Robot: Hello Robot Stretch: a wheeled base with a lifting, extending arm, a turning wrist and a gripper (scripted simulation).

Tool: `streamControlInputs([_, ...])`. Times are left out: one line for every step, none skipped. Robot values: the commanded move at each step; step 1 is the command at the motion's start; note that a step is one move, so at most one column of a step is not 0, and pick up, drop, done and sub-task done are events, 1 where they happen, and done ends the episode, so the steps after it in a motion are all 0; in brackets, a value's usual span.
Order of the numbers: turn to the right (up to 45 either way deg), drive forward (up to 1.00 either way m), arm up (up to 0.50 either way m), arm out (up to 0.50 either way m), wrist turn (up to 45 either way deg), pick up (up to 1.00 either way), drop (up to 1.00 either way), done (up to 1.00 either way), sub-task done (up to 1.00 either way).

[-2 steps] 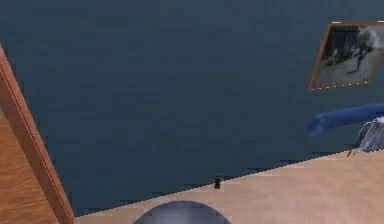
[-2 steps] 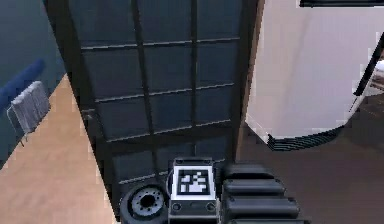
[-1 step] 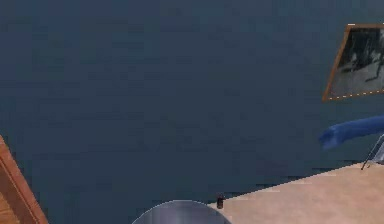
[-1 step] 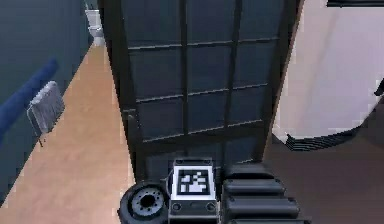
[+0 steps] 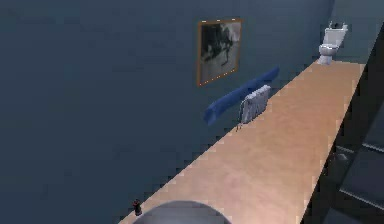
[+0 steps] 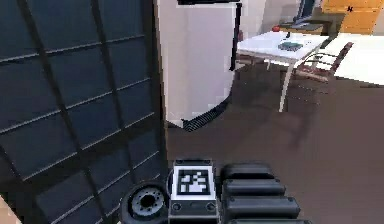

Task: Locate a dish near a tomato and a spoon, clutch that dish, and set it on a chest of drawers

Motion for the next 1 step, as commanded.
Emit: streamControlInputs([0.0,0.95,0.00,0.00,0.0,0.00,0.00,0.00,0.00])
